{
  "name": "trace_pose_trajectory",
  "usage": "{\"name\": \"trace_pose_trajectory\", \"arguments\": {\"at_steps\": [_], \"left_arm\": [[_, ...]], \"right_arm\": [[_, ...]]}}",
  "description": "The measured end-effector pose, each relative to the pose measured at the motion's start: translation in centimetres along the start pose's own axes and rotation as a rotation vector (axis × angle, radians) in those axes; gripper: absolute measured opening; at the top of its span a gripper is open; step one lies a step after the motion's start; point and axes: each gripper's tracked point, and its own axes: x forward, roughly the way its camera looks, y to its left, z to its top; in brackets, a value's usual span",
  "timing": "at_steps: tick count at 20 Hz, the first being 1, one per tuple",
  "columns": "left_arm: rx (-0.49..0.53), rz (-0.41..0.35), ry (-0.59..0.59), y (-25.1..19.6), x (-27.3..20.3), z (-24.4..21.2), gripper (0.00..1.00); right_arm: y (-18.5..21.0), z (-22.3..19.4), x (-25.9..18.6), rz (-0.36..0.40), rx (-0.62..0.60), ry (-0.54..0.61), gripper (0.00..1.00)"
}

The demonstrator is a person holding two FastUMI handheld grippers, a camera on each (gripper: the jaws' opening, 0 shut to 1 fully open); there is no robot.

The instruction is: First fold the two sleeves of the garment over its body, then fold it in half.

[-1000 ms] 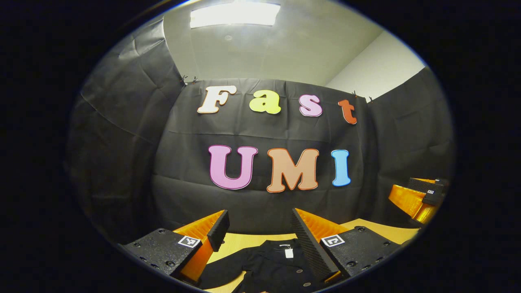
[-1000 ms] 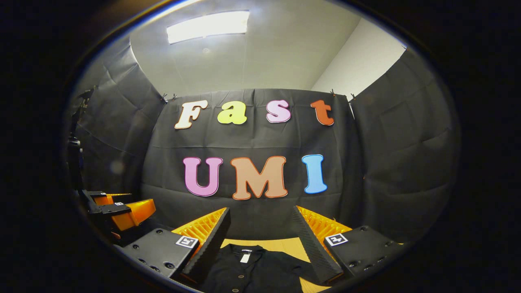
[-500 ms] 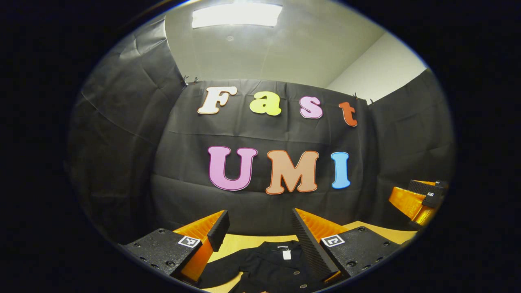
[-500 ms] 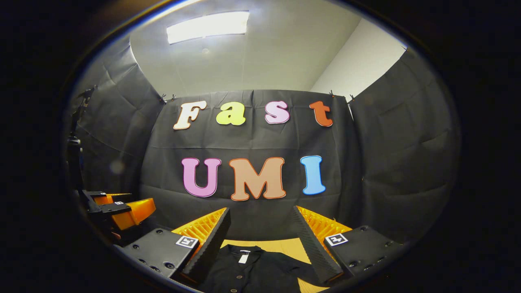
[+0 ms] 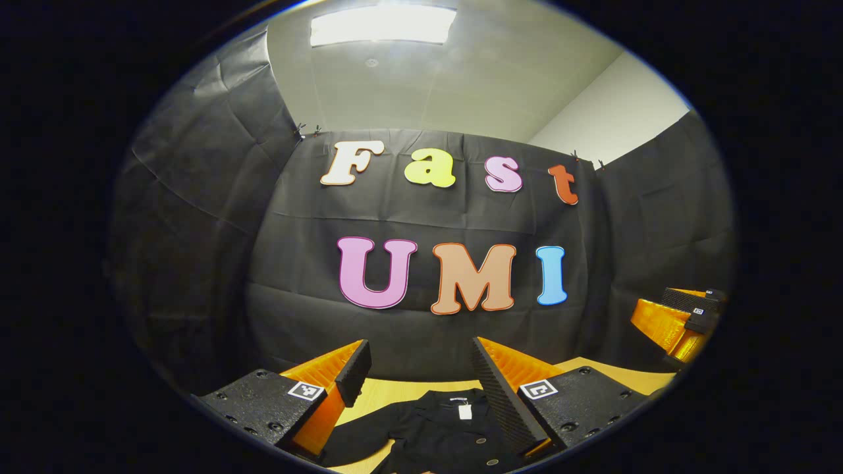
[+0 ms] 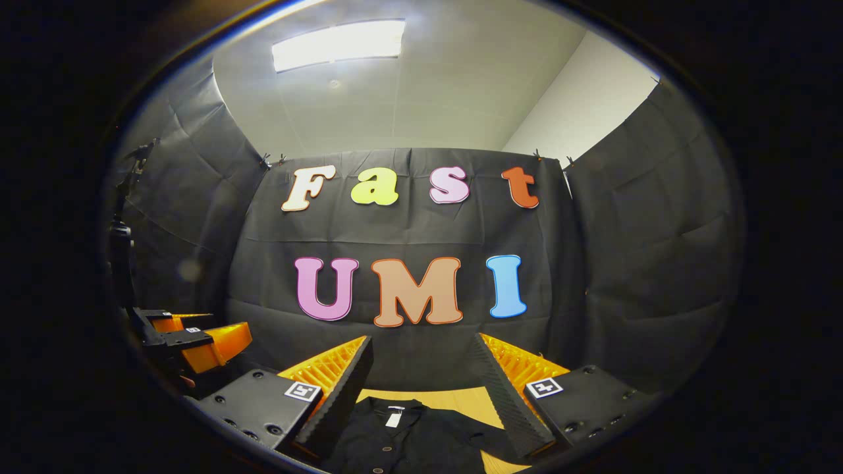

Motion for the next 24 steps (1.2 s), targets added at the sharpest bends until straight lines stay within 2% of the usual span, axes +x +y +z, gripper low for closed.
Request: {"name": "trace_pose_trajectory", "arguments": {"at_steps": [16,24], "left_arm": [[0.006,0.02,0.008,0.8,0.0,-0.2,0.92],[0.016,0.0,0.018,0.2,0.3,-0.5,0.92]], "right_arm": [[0.3,-0.4,0.3,0.005,-0.002,0.001,0.95],[-0.2,-1.2,0.8,-0.005,0.013,0.026,0.97]]}}
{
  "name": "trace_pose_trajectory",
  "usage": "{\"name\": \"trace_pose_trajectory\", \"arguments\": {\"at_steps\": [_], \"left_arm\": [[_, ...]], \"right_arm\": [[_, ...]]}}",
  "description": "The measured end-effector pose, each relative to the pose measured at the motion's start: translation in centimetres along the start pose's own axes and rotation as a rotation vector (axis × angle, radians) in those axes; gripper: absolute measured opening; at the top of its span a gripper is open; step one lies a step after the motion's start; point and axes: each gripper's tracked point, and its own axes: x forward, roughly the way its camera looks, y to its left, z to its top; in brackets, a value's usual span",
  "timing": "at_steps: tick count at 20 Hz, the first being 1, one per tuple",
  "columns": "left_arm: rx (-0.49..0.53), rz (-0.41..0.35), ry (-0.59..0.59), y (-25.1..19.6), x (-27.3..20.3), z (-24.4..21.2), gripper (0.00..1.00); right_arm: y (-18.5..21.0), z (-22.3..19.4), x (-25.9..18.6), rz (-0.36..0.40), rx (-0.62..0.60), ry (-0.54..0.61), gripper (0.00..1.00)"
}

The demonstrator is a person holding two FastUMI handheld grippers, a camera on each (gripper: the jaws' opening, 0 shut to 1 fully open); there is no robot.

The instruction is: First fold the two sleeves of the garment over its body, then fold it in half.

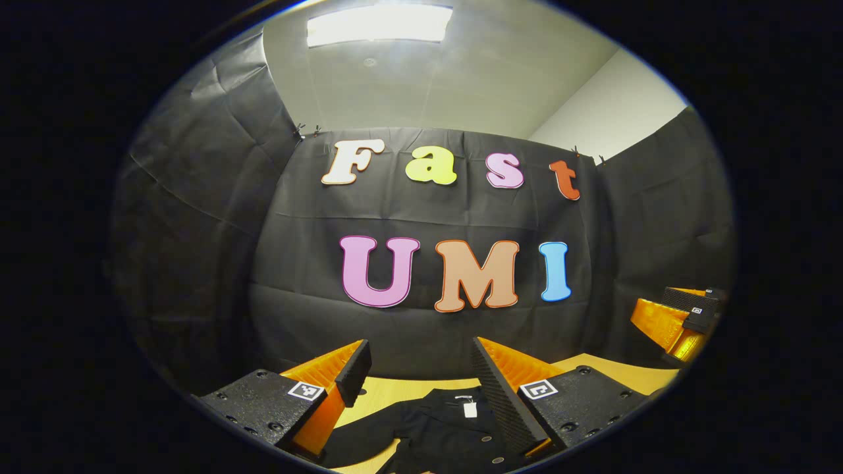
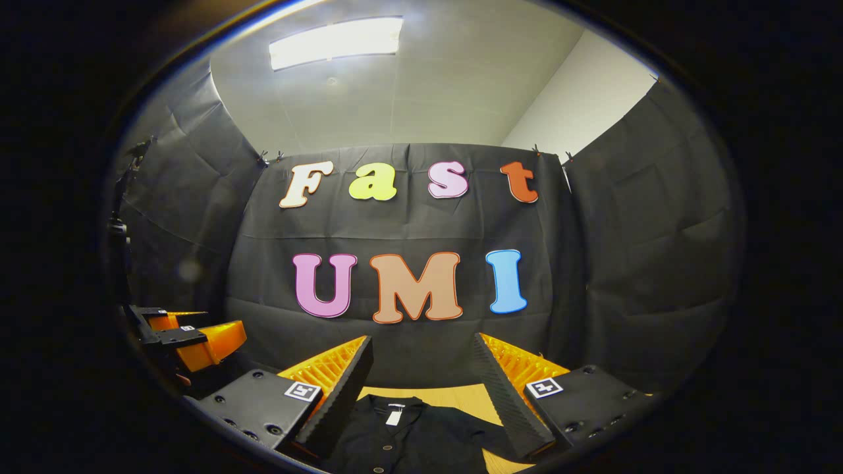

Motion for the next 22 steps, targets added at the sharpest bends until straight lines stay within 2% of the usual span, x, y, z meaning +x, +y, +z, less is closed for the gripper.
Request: {"name": "trace_pose_trajectory", "arguments": {"at_steps": [6,7,11,14,16,19,22], "left_arm": [[-0.024,0.0,0.016,-1.1,1.2,0.0,0.92],[-0.03,-0.011,0.016,-1.7,1.5,0.3,0.92],[-0.029,-0.02,-0.009,-3.3,3.0,1.0,0.92],[-0.033,-0.01,-0.018,-4.2,3.8,1.1,0.92],[-0.032,0.003,-0.014,-4.6,4.4,0.8,0.92],[-0.029,0.03,-0.006,-5.2,5.5,0.3,0.92],[-0.015,0.052,0.002,-6.1,6.5,0.1,0.92]], "right_arm": [[-1.8,1.0,1.0,0.0,-0.003,-0.008,0.95],[-2.5,1.4,1.3,-0.01,-0.001,-0.019,0.97],[-8.6,0.0,2.5,-0.076,-0.034,0.021,0.97],[-15.9,-3.3,3.0,-0.17,-0.09,0.113,0.97],[-19.5,-6.2,3.1,-0.202,-0.106,0.186,0.97],[-24.0,-11.5,3.3,-0.216,-0.141,0.326,0.97],[-26.1,-15.5,3.2,-0.186,-0.157,0.418,0.98]]}}
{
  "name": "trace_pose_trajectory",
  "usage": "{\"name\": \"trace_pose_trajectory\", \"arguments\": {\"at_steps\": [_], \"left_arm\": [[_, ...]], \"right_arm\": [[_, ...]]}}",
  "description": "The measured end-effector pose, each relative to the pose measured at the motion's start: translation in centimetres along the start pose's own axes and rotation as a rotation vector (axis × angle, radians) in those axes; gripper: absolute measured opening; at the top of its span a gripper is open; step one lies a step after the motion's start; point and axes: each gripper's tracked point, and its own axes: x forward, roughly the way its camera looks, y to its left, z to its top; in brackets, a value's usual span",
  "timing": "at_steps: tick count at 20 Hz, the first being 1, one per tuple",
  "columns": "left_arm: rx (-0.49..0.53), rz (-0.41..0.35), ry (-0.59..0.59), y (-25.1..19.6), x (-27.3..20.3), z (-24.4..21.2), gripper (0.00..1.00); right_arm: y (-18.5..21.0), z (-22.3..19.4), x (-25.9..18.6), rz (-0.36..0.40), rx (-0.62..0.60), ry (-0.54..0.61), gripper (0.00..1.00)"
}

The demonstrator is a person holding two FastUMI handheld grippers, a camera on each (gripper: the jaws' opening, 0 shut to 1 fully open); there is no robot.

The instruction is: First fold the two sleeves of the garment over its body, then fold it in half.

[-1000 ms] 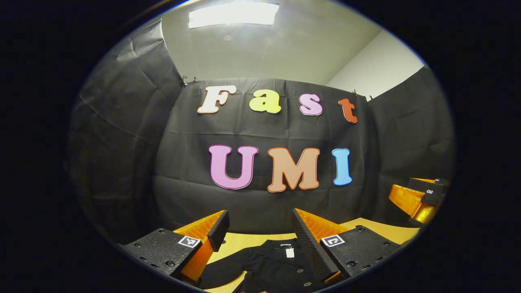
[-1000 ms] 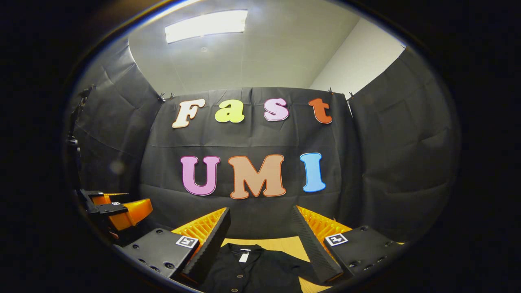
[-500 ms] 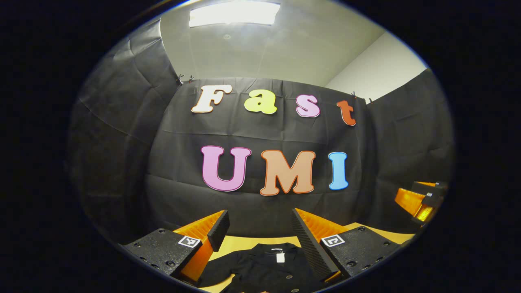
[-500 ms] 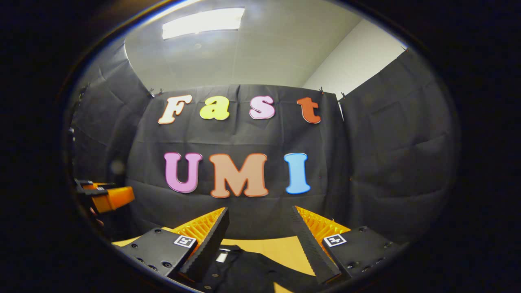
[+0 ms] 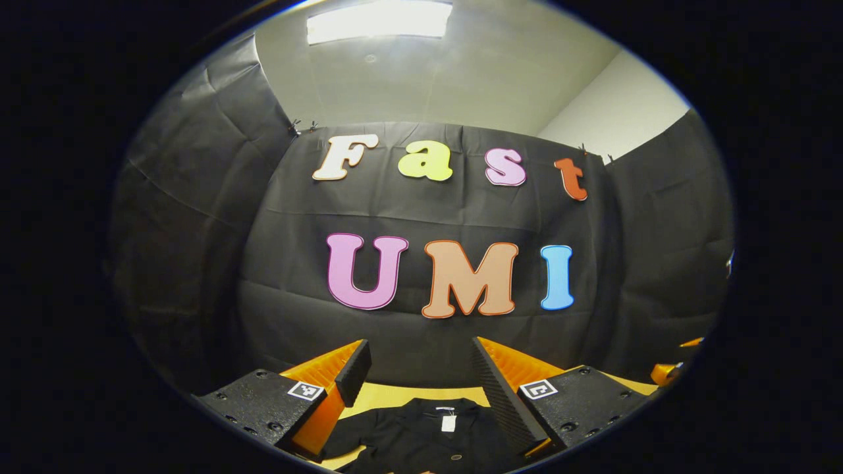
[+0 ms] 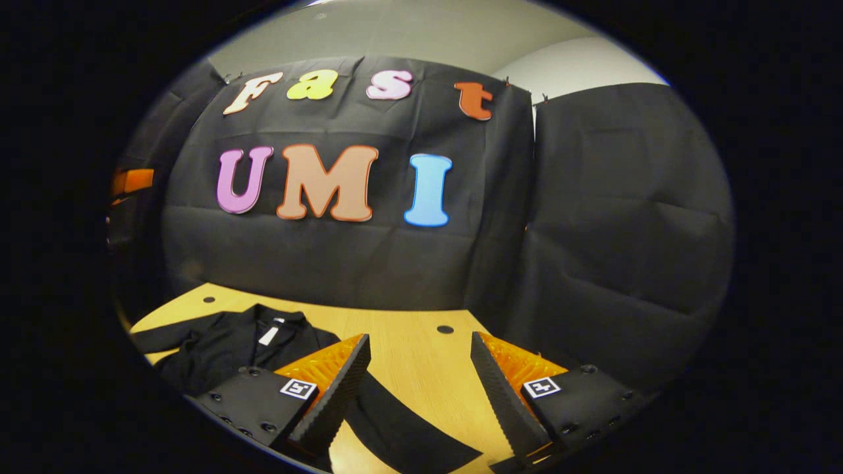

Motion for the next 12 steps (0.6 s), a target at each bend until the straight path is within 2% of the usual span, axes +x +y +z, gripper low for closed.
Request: {"name": "trace_pose_trajectory", "arguments": {"at_steps": [2,4,8,12], "left_arm": [[0.014,0.007,0.006,-1.0,0.6,-0.3,0.92],[0.028,0.012,0.011,-2.1,1.2,-0.6,0.92],[0.046,0.019,0.013,-4.4,1.9,-0.7,0.92],[0.057,0.022,0.027,-6.7,2.2,-1.3,0.92]], "right_arm": [[-0.7,-2.9,1.0,0.026,-0.032,0.06,1.0],[-2.2,-6.7,1.8,0.038,-0.049,0.137,0.98],[-4.3,-14.6,2.6,0.055,-0.023,0.327,0.99],[-5.3,-19.8,3.1,0.08,-0.02,0.465,0.99]]}}
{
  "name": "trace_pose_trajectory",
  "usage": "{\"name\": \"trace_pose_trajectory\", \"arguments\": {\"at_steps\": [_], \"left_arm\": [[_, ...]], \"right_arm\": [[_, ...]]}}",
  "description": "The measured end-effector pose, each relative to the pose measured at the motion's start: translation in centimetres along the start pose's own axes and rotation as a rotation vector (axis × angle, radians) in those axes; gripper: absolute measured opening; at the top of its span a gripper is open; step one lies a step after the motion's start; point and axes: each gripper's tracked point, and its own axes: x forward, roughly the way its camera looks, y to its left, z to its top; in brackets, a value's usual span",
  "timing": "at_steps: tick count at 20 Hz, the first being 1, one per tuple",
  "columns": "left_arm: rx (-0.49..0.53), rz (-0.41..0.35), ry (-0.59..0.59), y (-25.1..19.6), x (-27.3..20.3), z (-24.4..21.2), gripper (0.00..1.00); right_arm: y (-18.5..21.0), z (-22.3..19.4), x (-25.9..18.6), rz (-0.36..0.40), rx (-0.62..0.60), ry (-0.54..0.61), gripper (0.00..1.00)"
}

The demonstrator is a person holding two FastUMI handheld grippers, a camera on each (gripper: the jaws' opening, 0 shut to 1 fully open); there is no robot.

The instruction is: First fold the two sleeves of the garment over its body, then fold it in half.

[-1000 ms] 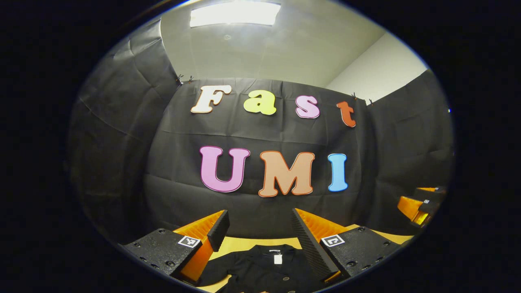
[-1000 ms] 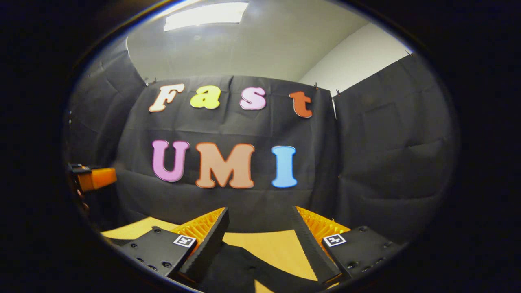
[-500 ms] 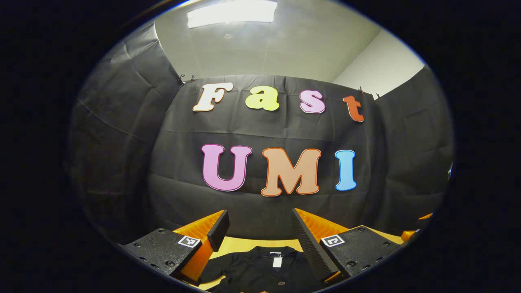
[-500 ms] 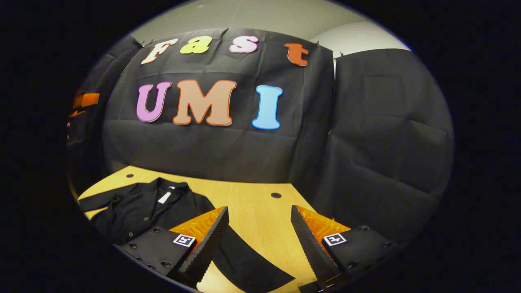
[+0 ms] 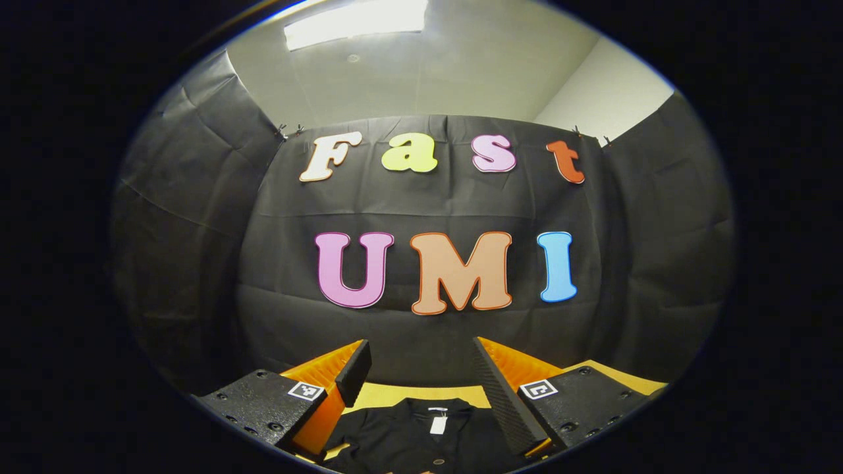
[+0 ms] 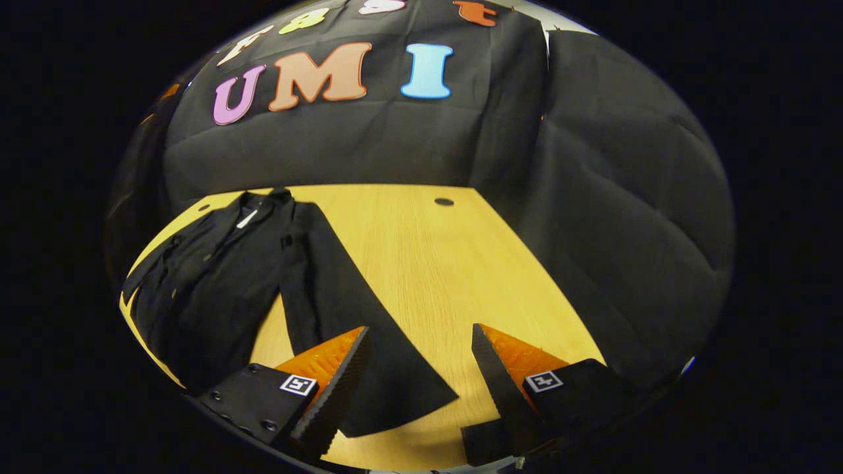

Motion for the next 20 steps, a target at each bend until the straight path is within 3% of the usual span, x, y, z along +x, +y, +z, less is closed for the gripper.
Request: {"name": "trace_pose_trajectory", "arguments": {"at_steps": [6,11,13,18,20], "left_arm": [[0.012,-0.005,0.005,-2.9,-0.2,0.0,0.92],[0.025,0.004,0.009,-3.4,-0.9,0.1,0.92],[0.028,0.011,0.009,-3.1,-1.2,-0.1,0.92],[0.022,0.025,0.012,-1.5,-1.8,-0.4,0.92],[0.022,0.035,0.009,0.0,-2.1,-0.5,0.92]], "right_arm": [[-0.4,-5.9,1.5,0.072,0.017,0.135,0.99],[-0.2,-6.9,1.8,0.108,0.051,0.169,0.99],[0.9,-6.8,1.6,0.141,0.02,0.171,0.87],[3.8,-7.3,0.8,0.176,0.087,0.212,0.08],[4.9,-5.8,0.5,0.177,0.137,0.178,0.03]]}}
